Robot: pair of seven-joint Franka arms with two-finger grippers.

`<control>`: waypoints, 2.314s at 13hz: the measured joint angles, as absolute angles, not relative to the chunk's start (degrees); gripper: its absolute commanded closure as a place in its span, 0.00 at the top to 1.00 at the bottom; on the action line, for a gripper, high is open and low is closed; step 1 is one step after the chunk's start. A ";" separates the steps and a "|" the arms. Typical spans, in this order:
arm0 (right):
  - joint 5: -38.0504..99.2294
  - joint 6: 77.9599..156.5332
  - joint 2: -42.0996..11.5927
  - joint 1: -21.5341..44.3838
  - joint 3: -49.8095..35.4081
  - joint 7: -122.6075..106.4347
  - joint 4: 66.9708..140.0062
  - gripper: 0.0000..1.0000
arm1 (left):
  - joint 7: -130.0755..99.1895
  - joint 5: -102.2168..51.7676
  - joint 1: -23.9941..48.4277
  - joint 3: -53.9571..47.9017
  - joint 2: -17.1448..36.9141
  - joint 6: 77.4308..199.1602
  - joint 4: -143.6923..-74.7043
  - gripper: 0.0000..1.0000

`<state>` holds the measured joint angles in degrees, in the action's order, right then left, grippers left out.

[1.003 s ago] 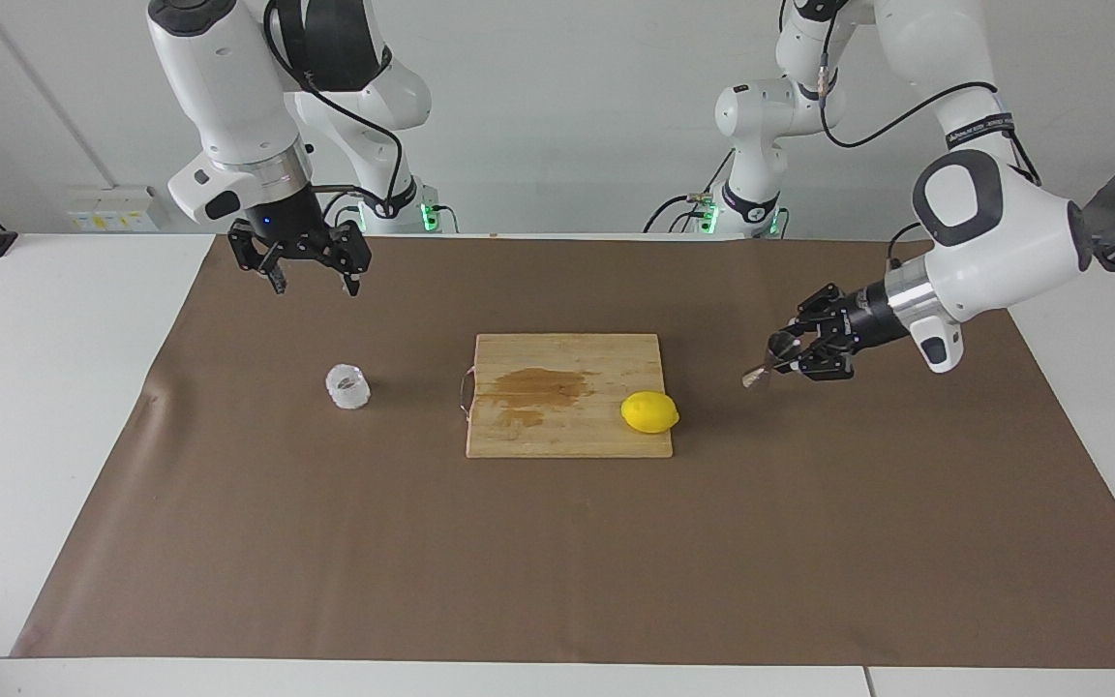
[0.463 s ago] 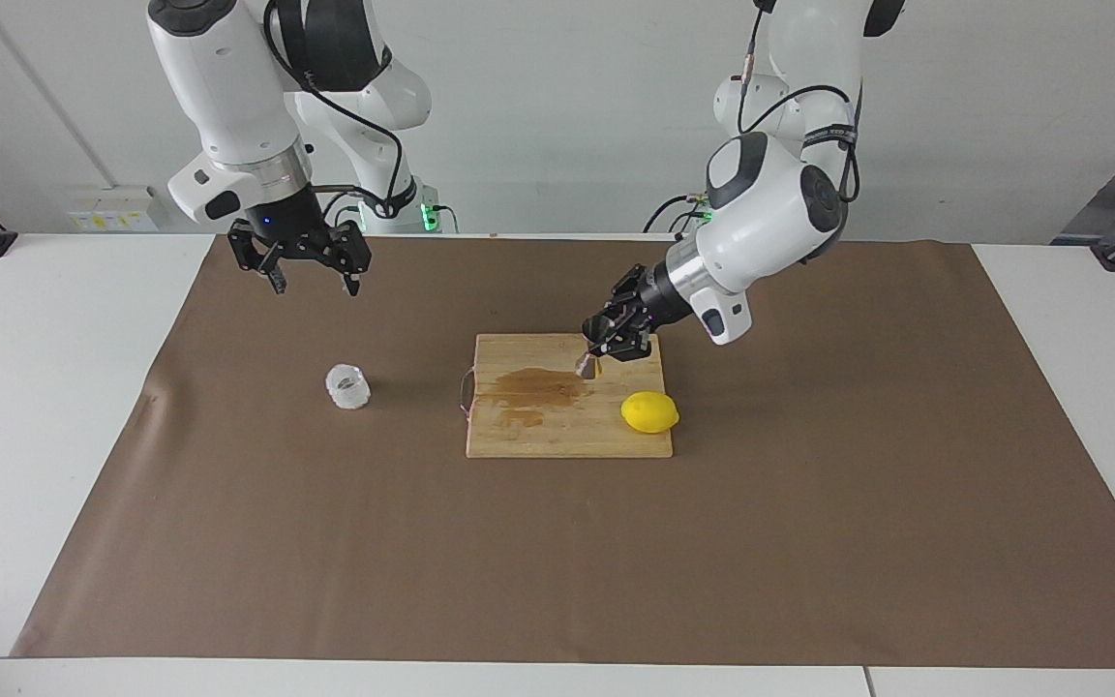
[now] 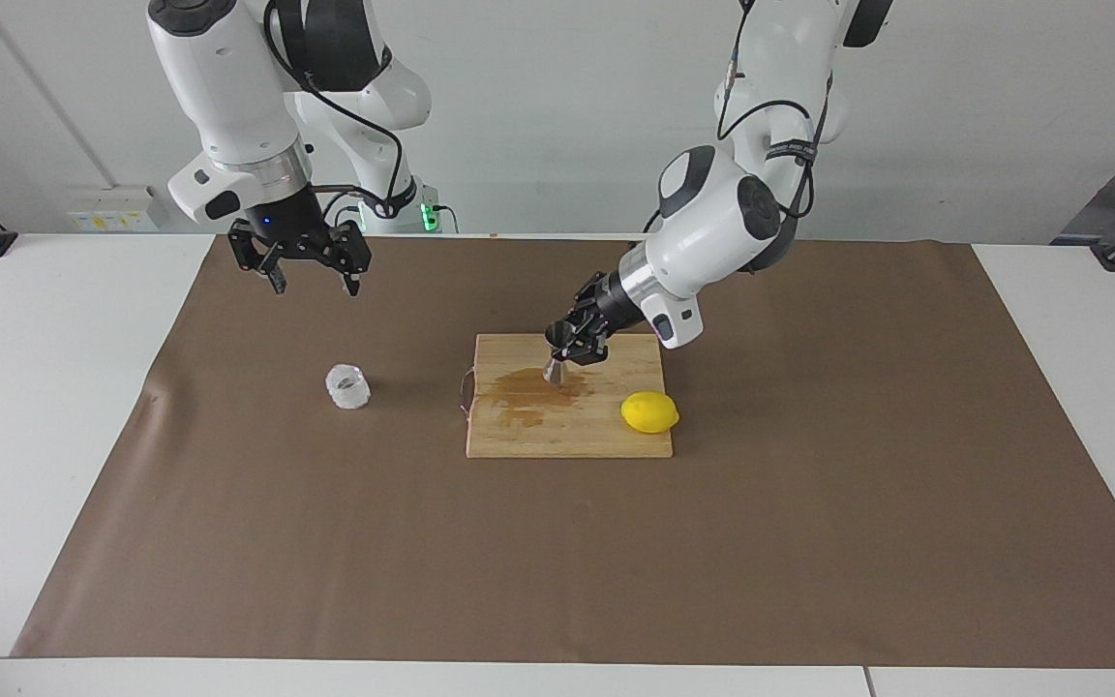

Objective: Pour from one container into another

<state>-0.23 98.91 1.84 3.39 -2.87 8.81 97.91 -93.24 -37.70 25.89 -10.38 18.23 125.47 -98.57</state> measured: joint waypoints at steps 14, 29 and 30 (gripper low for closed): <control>-0.23 98.83 1.84 2.13 -2.82 8.81 97.91 1.00 | -91.28 -37.37 27.46 -10.28 22.01 128.29 -98.64 0.95; -0.13 103.82 3.71 -1.08 -3.02 -34.03 105.92 1.00 | -78.33 -16.90 20.33 -8.78 19.24 107.61 -87.88 1.00; 0.67 105.70 3.83 -1.93 -2.99 -39.70 107.35 1.00 | -75.93 -14.68 19.49 -8.74 18.14 105.41 -87.86 1.00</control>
